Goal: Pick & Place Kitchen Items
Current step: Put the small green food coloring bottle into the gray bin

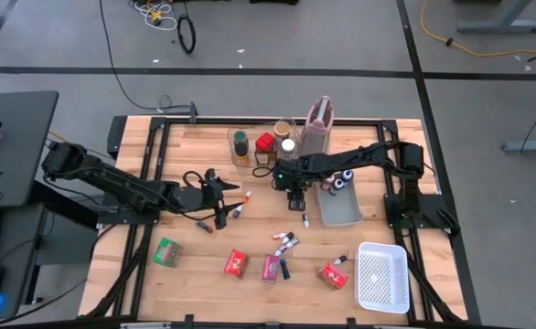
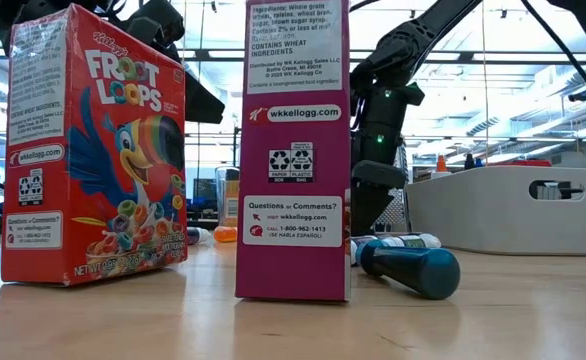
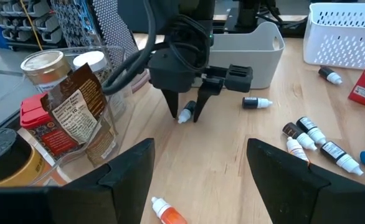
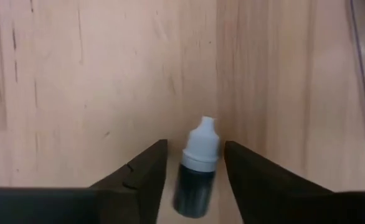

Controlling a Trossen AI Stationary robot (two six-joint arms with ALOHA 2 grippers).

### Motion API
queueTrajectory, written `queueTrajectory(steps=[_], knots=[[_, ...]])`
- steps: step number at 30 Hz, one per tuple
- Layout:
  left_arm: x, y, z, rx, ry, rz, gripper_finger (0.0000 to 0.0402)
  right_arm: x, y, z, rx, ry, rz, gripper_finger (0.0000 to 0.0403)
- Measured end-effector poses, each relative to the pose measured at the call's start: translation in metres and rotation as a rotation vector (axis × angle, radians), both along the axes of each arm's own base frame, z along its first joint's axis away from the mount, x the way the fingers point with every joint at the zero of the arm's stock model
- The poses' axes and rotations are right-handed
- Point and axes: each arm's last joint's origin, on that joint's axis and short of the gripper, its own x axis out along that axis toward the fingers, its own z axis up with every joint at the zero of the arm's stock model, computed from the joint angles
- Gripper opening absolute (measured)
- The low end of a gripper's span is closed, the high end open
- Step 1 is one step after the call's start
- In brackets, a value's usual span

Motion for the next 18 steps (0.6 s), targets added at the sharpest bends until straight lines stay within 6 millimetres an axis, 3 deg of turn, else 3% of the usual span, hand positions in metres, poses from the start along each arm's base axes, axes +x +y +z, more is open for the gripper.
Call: queueTrajectory(steps=[9,15,18], knots=[[0.0,0.0,0.0,0.0,0.001,0.0,0.0265,0.001,0.004,0.0,0.04,-0.016,-0.091,0.0079],[0.0,0.0,0.0,0.0,0.001,0.0,0.0265,0.002,0.021,0.005,0.01,-0.009,-0.177,0.0078],[0.0,0.0,0.0,0.001,0.0,0.0,0.0265,-0.003,0.037,0.019,0.014,-0.019,-0.176,0.0086]])
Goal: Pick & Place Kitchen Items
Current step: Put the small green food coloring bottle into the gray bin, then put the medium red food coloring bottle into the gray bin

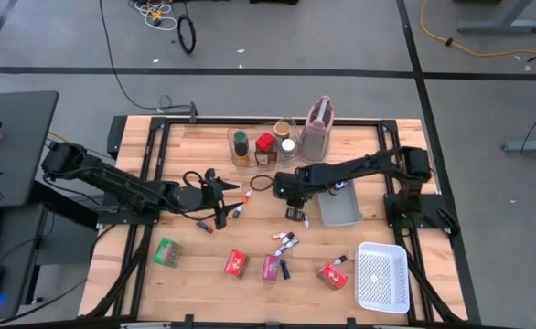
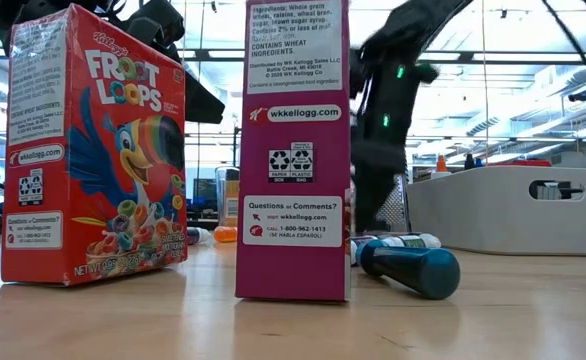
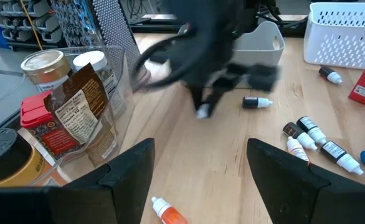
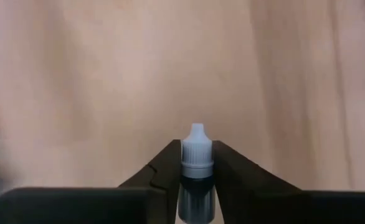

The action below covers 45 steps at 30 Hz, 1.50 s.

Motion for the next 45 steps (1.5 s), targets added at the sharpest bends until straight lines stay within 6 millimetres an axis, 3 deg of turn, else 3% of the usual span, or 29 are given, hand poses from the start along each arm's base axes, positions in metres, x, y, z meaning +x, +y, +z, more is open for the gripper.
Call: queueTrajectory(steps=[6,14,17,21,26,32,45], knots=[[0.0,0.0,0.0,0.0,0.0,0.0,0.0265,-0.015,0.028,0.041,-0.024,-0.06,-0.033,0.0084],[0.0,0.0,0.0,0.0,-0.001,-0.001,0.0265,-0.066,0.05,0.096,-0.142,-0.037,-0.197,0.0087],[0.0,0.0,0.0,0.0,-0.001,-0.001,0.0265,-0.085,0.052,0.107,-0.152,-0.043,-0.291,0.0088],[0.0,0.0,0.0,0.0,0.0,0.0,0.0265,-0.105,0.051,0.097,-0.123,-0.017,-0.373,0.0088],[0.0,0.0,0.0,0.0,0.002,0.0,0.0265,-0.119,0.053,0.058,-0.023,0.036,-0.395,0.0089],[0.0,0.0,0.0,0.0,0.0,0.0,0.0265,-0.124,0.053,0.02,0.028,-0.029,-0.358,0.0093],[0.0,0.0,0.0,-0.006,0.0,-0.015,0.0265,-0.125,0.049,0.018,-0.037,-0.043,-0.362,0.0197]])
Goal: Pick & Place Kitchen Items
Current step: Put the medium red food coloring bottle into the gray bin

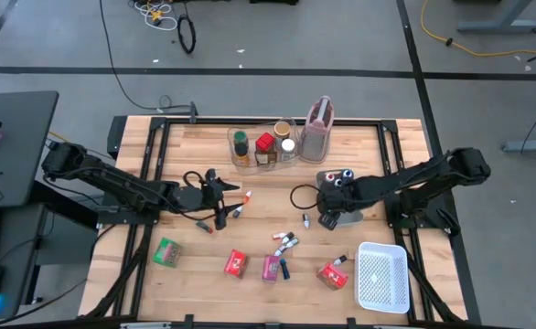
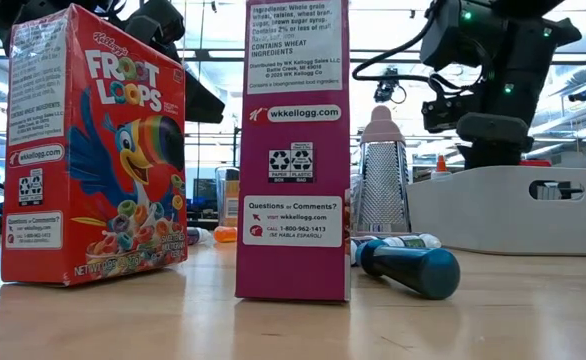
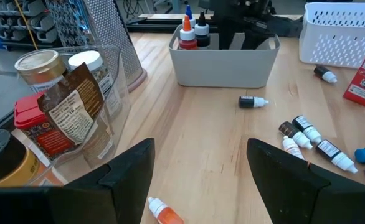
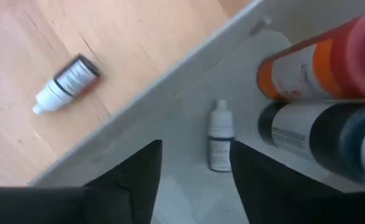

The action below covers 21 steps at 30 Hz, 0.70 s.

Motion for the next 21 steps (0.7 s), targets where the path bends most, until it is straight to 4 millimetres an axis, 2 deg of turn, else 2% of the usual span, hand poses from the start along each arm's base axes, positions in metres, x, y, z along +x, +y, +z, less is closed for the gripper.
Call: queueTrajectory(steps=[4,8,13,15,21], knots=[[0.001,0.001,0.003,0.085,-0.006,0.014,0.0265,0.01,-0.002,0.013,-0.005,-0.047,-0.01,0.0209],[0.002,0.001,0.008,0.125,-0.05,0.019,0.0265,0.022,-0.004,0.039,-0.042,-0.093,0.025,0.0204],[0.003,0.0,0.012,0.062,-0.105,0.011,0.0265,0.04,-0.007,0.062,-0.183,-0.198,0.168,0.0193],[0.003,0.001,0.011,0.022,-0.114,0.026,0.0265,0.046,-0.009,0.066,-0.255,-0.247,0.201,0.0191],[0.003,0.008,0.006,-0.11,-0.092,0.055,0.0265,0.059,-0.011,0.076,-0.291,-0.382,0.282,0.0182]])
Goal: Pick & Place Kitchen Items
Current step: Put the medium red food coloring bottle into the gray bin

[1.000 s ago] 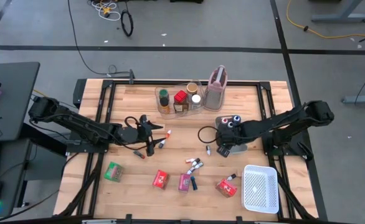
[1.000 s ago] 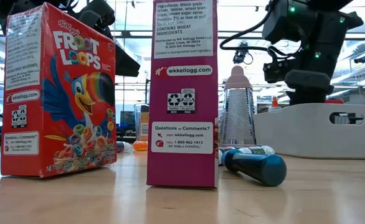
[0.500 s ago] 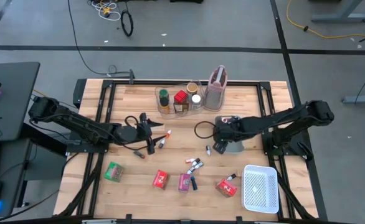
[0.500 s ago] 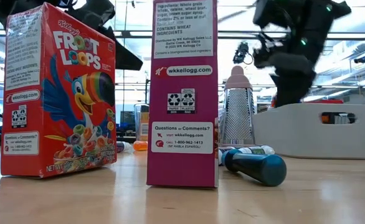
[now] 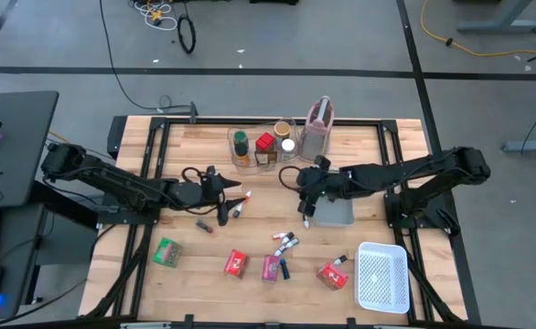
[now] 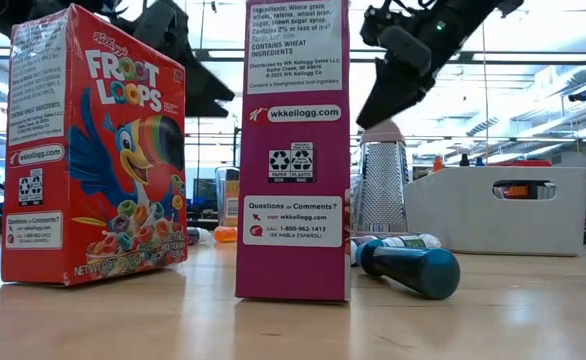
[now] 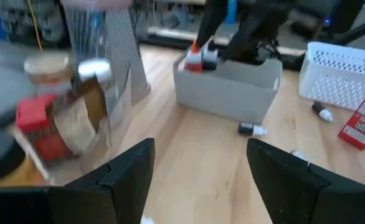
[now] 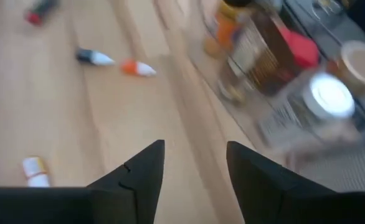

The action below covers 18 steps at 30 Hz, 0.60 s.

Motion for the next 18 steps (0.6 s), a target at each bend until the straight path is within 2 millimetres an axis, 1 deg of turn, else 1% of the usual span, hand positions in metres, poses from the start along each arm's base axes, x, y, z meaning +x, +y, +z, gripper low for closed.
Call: queueTrajectory(steps=[4,7,10,13,18], knots=[[-0.004,0.002,-0.013,-0.09,0.124,-0.022,0.0265,0.007,0.001,0.003,0.035,-0.063,0.169,0.0176],[-0.01,0.002,-0.024,-0.179,0.22,-0.005,0.0265,0.008,0.002,-0.005,0.096,-0.097,0.329,0.0173],[-0.016,0.001,-0.033,-0.283,0.315,0.014,0.0265,0.008,0.001,-0.012,0.105,-0.13,0.425,0.0173],[-0.023,-0.002,-0.042,-0.332,0.457,-0.083,0.0265,0.007,-0.003,-0.017,0.1,-0.138,0.439,0.0174],[-0.035,-0.006,-0.051,-0.278,0.663,-0.325,0.0265,0.008,-0.007,-0.015,0.1,-0.165,0.432,0.0173]])
